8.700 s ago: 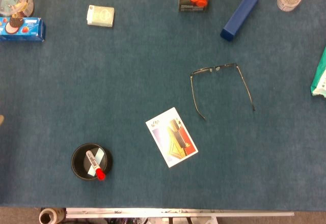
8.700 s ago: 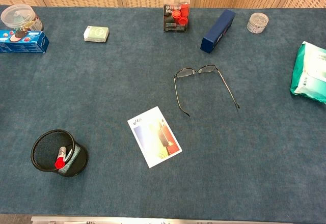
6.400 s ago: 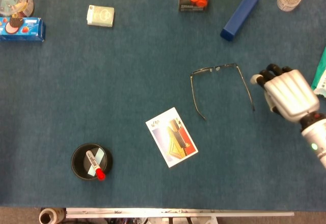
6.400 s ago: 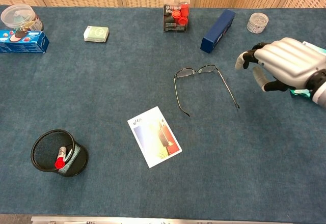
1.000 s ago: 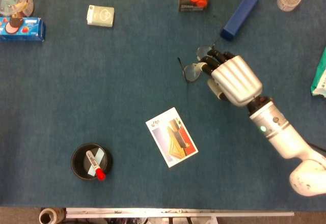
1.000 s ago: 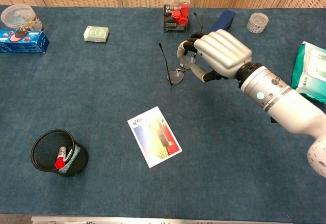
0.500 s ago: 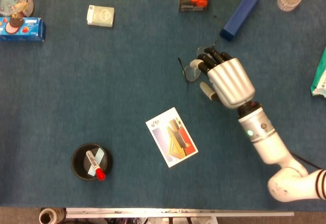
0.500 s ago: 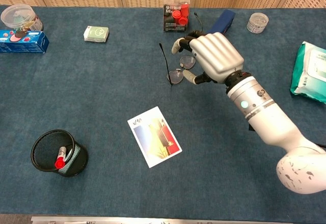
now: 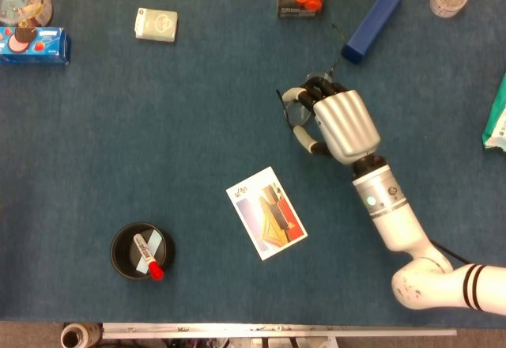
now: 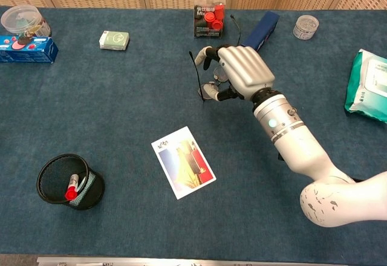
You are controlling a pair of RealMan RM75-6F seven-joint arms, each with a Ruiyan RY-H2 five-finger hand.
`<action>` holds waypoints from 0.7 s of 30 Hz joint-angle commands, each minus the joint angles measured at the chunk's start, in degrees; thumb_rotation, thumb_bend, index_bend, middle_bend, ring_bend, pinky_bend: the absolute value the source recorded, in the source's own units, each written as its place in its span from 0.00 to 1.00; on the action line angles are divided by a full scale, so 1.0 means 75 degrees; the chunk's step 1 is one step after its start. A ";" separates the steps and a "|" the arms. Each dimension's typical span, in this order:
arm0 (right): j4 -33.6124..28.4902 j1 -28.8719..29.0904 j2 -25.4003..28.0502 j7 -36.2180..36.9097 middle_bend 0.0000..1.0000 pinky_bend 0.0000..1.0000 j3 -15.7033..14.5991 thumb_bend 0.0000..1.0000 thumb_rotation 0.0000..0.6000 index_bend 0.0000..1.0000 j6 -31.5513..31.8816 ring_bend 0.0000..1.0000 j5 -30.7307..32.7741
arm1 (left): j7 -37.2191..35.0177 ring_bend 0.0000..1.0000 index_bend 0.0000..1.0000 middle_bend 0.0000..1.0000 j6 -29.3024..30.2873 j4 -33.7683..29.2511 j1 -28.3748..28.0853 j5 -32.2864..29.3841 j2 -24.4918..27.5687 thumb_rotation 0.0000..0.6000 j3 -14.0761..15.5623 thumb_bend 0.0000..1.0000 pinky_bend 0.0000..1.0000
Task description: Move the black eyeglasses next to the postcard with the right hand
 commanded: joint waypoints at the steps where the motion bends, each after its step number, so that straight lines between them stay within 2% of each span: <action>1: 0.0046 0.0028 -0.0044 0.0158 0.44 0.42 0.0034 0.29 1.00 0.36 -0.0059 0.28 -0.0023 | 0.0015 0.38 0.57 0.46 -0.0002 -0.0002 -0.0003 0.0008 0.0001 1.00 0.0003 0.00 0.46; 12: 0.0345 0.0174 -0.0203 0.0561 0.44 0.42 0.0162 0.29 1.00 0.37 -0.0441 0.28 0.0089 | 0.0072 0.38 0.57 0.46 -0.0010 -0.0023 -0.0001 0.0051 -0.0003 1.00 0.0032 0.00 0.46; 21: 0.0724 0.0289 -0.0424 0.0957 0.44 0.42 0.0110 0.29 1.00 0.39 -0.0682 0.29 0.0028 | 0.0033 0.38 0.57 0.46 -0.0002 -0.0030 0.0005 0.0092 0.0025 1.00 0.0055 0.00 0.46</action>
